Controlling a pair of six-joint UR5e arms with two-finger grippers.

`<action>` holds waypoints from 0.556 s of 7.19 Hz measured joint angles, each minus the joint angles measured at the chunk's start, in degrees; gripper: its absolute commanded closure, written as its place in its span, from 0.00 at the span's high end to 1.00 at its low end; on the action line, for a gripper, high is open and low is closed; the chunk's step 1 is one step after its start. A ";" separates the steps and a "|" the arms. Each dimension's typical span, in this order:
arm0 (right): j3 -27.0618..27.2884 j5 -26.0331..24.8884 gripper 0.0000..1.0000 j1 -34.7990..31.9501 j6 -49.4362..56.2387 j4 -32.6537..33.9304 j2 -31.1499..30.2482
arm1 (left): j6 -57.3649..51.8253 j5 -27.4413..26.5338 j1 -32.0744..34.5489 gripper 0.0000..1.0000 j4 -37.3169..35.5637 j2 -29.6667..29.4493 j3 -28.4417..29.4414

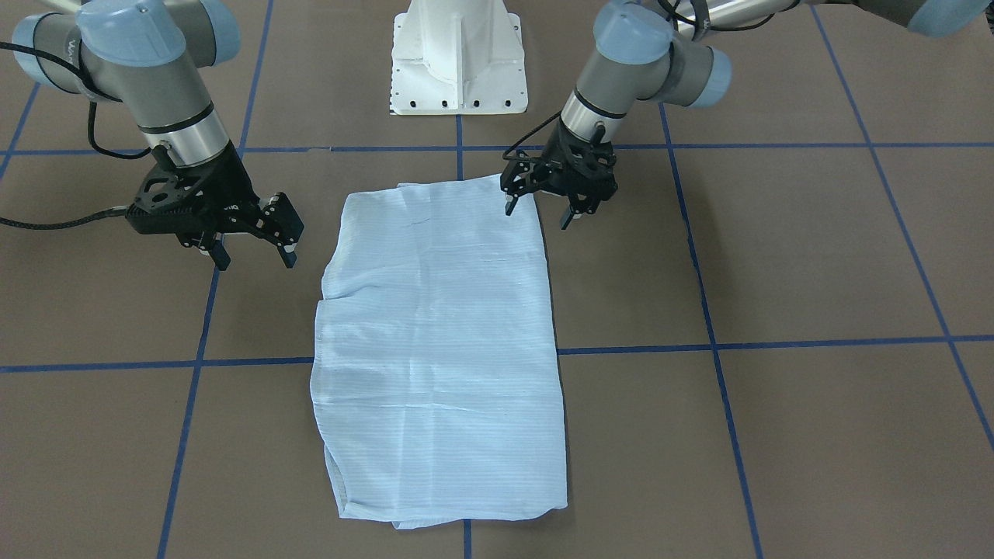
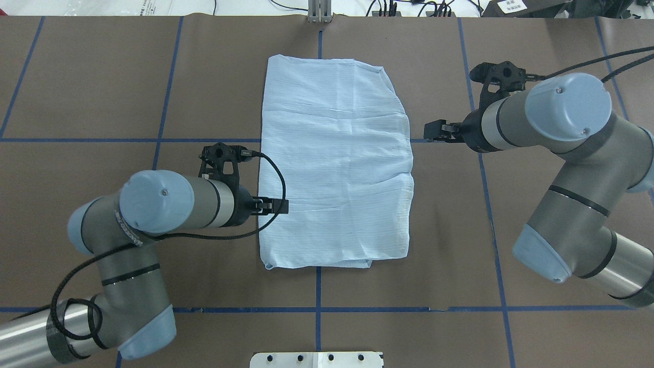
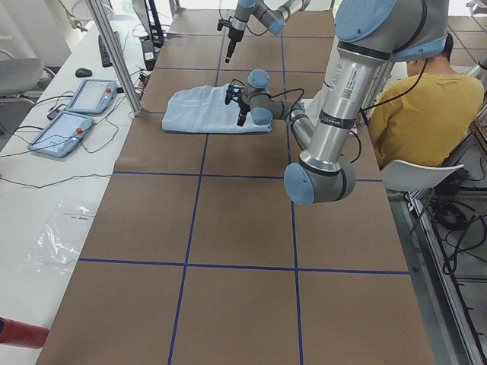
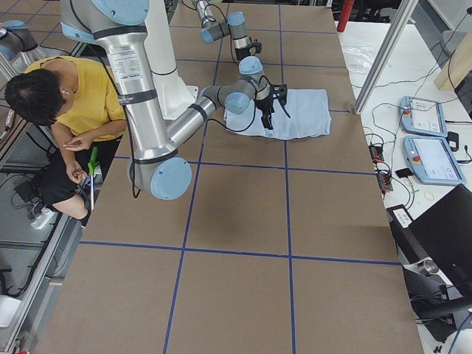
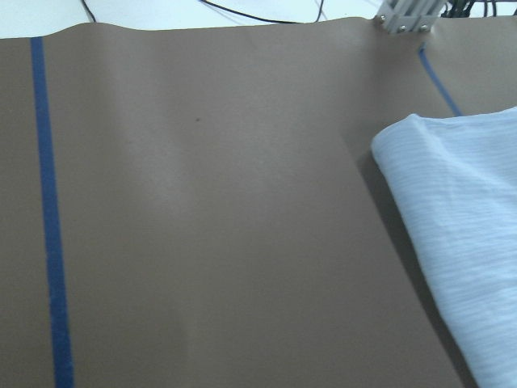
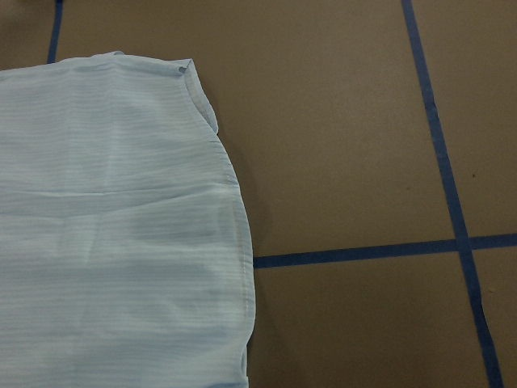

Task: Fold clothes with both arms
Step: 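Move the left gripper to the shirt's near corner while the right moves beside it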

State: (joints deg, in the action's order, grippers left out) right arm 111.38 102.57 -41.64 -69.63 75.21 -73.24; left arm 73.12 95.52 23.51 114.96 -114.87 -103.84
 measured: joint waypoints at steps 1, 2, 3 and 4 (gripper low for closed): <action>0.44 0.00 1.00 0.00 -0.40 -0.04 -0.35 | 1.10 -1.69 -2.24 0.99 -2.15 -0.03 -0.19; 0.59 0.00 1.00 -0.01 -0.53 -0.05 -0.48 | 1.51 -2.60 -3.90 0.88 -3.31 -0.10 0.09; 0.59 0.00 1.00 -0.01 -0.58 -0.06 -0.49 | 1.62 -3.06 -4.89 0.66 -3.79 -0.10 0.37; 0.60 0.00 1.00 0.02 -0.59 -0.06 -0.46 | 1.66 -3.26 -5.41 0.43 -3.99 0.02 0.50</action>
State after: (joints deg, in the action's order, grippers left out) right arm 111.98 102.57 -41.62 -70.22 75.15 -73.70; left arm 74.78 92.26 18.09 110.98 -114.84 -103.34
